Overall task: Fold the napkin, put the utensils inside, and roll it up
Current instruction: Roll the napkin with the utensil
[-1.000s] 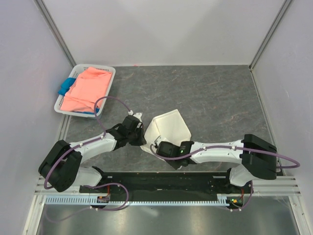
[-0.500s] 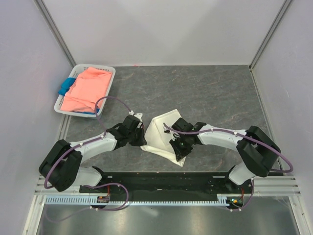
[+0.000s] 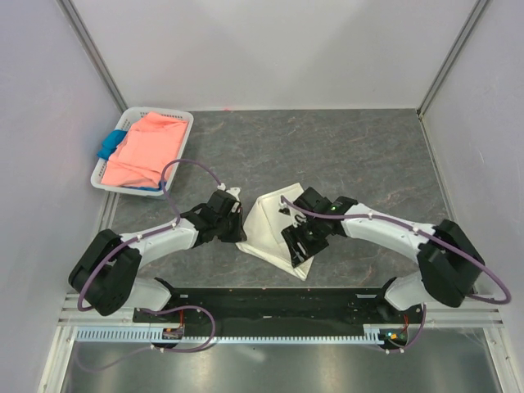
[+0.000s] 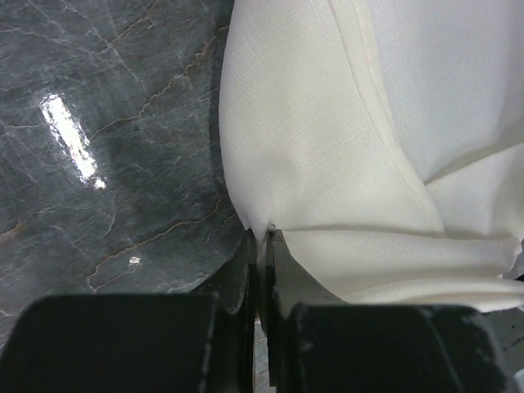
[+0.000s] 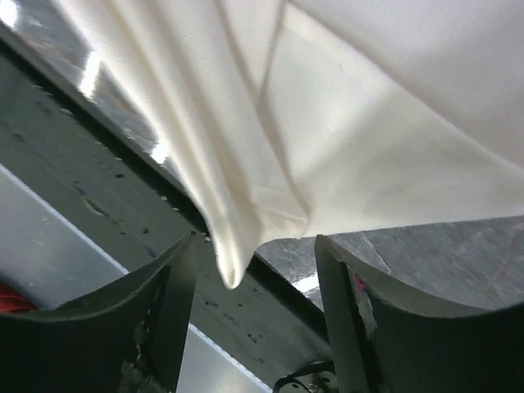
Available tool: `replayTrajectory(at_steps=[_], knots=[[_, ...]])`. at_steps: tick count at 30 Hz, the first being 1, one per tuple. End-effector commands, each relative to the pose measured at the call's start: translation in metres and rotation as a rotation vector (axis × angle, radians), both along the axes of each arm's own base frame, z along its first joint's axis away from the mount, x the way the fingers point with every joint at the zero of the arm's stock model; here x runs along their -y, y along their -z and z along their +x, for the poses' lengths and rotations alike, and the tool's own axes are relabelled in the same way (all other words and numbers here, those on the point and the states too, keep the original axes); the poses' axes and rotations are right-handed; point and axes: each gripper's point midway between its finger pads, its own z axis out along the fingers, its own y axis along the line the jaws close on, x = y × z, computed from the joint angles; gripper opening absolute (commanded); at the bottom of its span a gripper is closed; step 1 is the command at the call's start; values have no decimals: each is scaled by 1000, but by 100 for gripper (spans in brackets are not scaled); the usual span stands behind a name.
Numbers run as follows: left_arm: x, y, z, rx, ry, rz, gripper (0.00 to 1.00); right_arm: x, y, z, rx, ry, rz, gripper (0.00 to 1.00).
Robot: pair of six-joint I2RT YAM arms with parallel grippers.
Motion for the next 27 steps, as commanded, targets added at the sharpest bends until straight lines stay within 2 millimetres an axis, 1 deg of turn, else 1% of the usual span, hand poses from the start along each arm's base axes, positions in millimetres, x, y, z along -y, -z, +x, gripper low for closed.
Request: replayTrajectory(at_steps=[1,2,5,7,8,9,11,13,15,16,19,21,24,27], knots=[[-15,13,-7,-38,13,87,2,-16,-59,13,121,9,106,69],[-14,12,-6,-33,13,84,2,-18,-66,12,129,11,125,69],[-15,12,-6,-35,11,86,2,-29,-71,-6,96,-11,157,70],[-15,12,-6,-34,9,85,2,-38,-64,-25,62,-46,161,70],[-15,12,-6,-35,11,86,2,-44,-63,-29,60,-57,179,70],[-15,12,-6,-35,11,86,2,-46,-57,-41,39,-83,175,70],[-16,13,-7,-36,11,87,2,-53,-49,-53,7,-104,186,70],[-15,13,-7,-39,14,88,2,-56,-44,-57,-14,-114,190,70],[-15,13,-7,-38,14,89,2,-54,-38,-58,-20,-116,171,69],[-15,13,-6,-38,13,89,2,-52,-31,-58,-27,-116,147,69],[-15,12,-6,-36,11,87,2,-41,-14,-52,-24,-101,61,69],[-16,12,-6,-35,12,88,2,-31,-6,-44,-22,-74,16,69],[-16,12,-6,-35,11,90,2,-25,-6,-34,-10,-52,7,69],[-15,12,-5,-35,13,90,2,-22,-6,-30,-8,-54,2,69]])
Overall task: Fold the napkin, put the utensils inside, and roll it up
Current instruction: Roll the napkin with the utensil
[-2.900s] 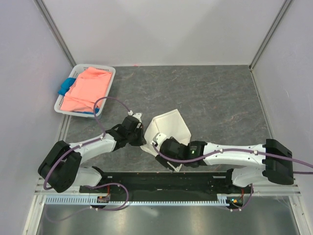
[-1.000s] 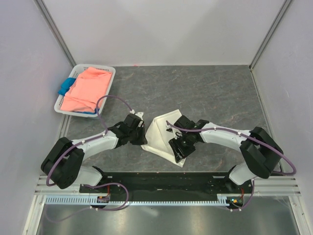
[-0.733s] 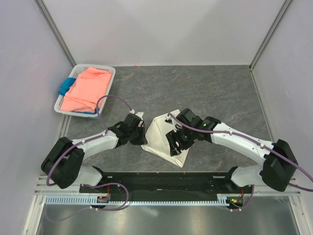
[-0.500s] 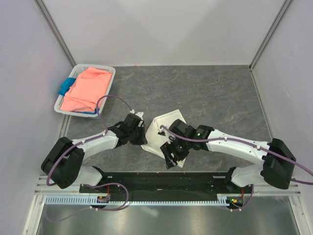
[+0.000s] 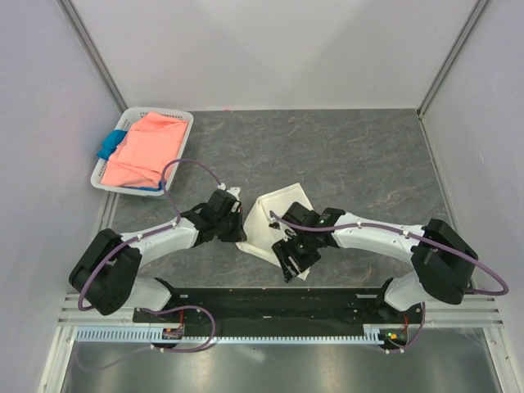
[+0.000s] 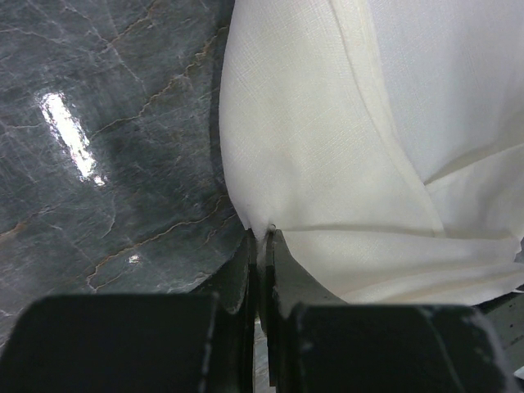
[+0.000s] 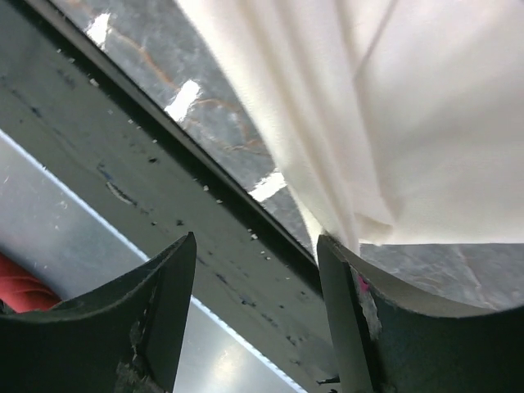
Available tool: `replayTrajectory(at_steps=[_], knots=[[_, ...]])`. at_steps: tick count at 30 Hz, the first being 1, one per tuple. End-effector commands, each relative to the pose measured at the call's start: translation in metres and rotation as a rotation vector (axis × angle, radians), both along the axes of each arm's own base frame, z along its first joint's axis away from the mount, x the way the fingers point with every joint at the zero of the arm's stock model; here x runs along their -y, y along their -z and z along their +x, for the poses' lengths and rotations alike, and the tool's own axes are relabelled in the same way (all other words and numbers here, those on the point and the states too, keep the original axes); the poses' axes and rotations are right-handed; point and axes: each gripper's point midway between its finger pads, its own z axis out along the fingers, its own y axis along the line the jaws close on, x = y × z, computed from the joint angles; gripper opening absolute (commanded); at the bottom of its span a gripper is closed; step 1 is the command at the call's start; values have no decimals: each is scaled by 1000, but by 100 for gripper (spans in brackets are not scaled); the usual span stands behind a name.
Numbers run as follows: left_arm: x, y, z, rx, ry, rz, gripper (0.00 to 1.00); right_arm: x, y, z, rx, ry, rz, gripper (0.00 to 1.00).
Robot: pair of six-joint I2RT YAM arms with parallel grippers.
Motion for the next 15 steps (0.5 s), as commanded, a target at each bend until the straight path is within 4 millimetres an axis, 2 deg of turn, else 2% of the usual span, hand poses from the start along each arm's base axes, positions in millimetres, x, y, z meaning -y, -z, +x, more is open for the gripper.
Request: replayTrajectory(at_steps=[1,11,13,15], knots=[[-15,13,-6,-31,14,90,2,6,1,8,25,-2,-20,69],[-15,14,-5,-37,20,94,2,28,39,2,-28,29,-99,69],[-14,14,-6,-40,22,92,2,29,39,5,-13,32,-106,69],[-13,13,-5,-38,24,89,2,25,29,11,20,32,-87,69]])
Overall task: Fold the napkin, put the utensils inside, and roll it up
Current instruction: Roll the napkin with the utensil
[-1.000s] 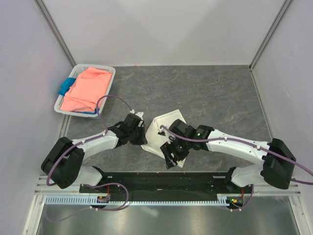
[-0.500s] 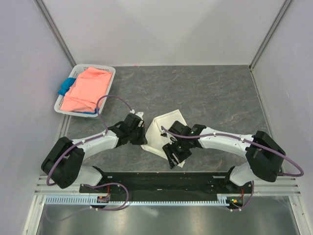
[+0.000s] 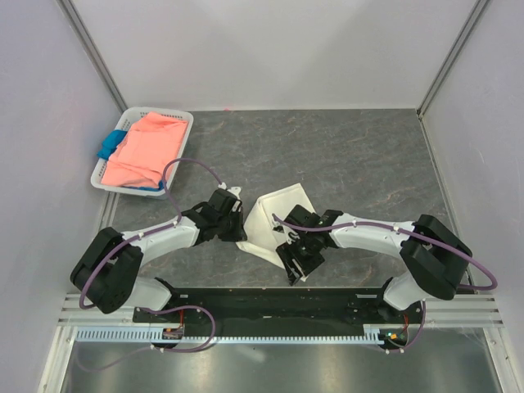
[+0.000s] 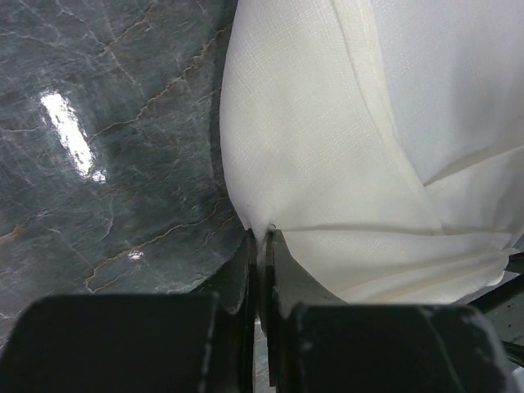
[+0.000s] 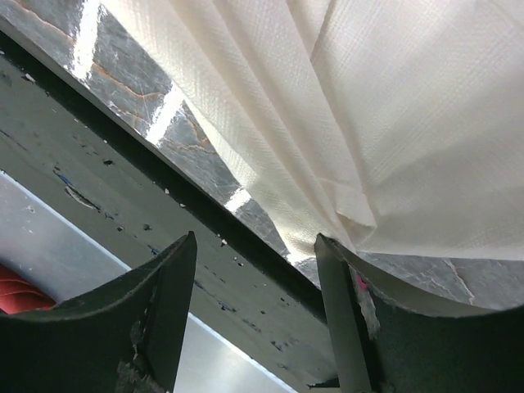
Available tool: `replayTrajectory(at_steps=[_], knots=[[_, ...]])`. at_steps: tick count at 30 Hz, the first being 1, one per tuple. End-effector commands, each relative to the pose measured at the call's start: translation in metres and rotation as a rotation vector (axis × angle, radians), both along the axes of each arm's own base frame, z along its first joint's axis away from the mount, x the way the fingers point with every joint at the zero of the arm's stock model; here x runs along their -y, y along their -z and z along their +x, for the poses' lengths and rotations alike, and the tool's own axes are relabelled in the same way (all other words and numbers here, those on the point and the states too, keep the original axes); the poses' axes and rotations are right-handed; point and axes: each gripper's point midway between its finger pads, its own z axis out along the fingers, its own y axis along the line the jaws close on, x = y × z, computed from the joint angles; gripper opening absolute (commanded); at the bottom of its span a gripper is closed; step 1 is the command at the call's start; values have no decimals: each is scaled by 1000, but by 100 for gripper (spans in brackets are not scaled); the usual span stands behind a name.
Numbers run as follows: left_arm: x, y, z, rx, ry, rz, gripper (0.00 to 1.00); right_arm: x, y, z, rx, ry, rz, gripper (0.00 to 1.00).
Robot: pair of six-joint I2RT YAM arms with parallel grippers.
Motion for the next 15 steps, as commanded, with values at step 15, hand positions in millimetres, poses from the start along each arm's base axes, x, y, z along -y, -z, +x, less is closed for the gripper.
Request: replayTrajectory(at_steps=[15], knots=[[-13,15,-11,-69,22,75,2,-69,-84,60,472,-35,188,49]])
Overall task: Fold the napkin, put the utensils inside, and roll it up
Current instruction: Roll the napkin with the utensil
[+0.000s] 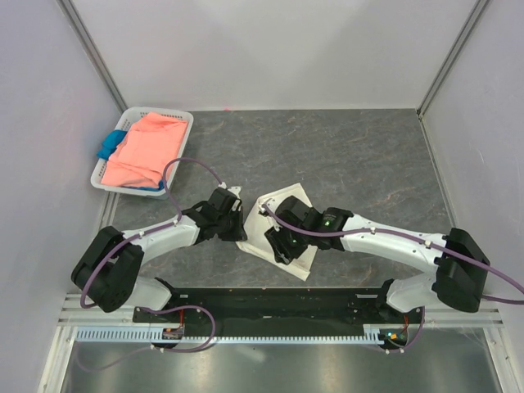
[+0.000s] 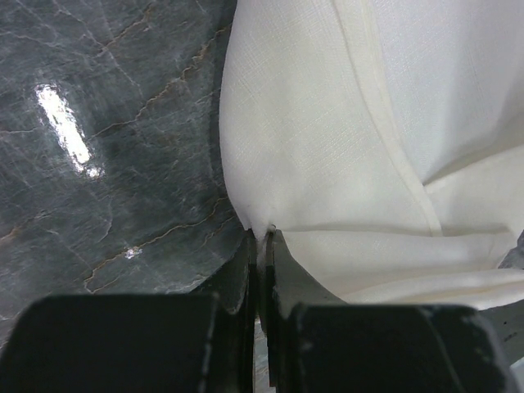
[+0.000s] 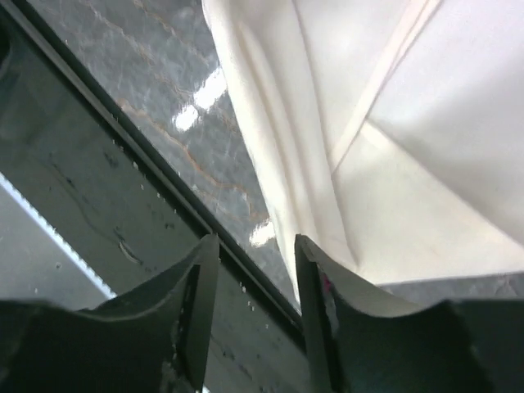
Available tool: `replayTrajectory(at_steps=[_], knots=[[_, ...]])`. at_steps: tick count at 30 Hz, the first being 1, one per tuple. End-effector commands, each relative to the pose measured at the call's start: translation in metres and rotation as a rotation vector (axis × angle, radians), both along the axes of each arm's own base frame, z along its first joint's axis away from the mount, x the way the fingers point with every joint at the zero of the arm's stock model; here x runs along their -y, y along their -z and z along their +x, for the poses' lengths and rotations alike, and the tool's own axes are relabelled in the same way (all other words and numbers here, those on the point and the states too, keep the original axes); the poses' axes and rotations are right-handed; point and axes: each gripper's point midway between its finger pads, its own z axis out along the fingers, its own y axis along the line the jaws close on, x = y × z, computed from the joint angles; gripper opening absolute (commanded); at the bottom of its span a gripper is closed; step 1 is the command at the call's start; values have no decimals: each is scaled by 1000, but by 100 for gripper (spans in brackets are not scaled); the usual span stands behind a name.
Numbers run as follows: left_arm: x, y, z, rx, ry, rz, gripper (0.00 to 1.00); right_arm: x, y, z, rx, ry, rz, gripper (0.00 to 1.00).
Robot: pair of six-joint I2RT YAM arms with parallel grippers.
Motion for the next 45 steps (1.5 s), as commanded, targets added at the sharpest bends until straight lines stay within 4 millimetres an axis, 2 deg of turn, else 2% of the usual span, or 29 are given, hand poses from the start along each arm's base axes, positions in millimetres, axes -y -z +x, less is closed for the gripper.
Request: replayTrajectory(at_steps=[1,5,13,23,31,36,39,40,42,43,45], knots=[[-14,15,-10,-52,19,82,2,-35,-14,20,99,16,85,47],[-13,16,-10,-57,17,81,2,-61,-9,14,56,-23,151,45],[-13,17,-9,-59,21,82,2,-75,6,17,31,-40,141,44],[-10,15,-11,-61,42,67,2,-70,25,31,58,-35,59,43],[-8,15,-10,-59,44,61,2,-54,47,41,65,-22,-12,42],[-7,14,-10,-56,45,55,2,-51,56,44,56,-28,-19,41],[-6,10,-6,-35,33,42,15,-47,63,45,47,-30,-24,40],[-6,9,-5,-24,28,37,26,-46,65,47,43,-22,-25,40],[-10,6,-1,6,-3,39,38,-42,69,50,36,-17,-28,37],[-11,7,-2,8,-19,36,51,-40,72,51,32,-14,-34,36],[-12,-1,4,53,-40,21,64,-37,77,51,19,-12,-34,34]])
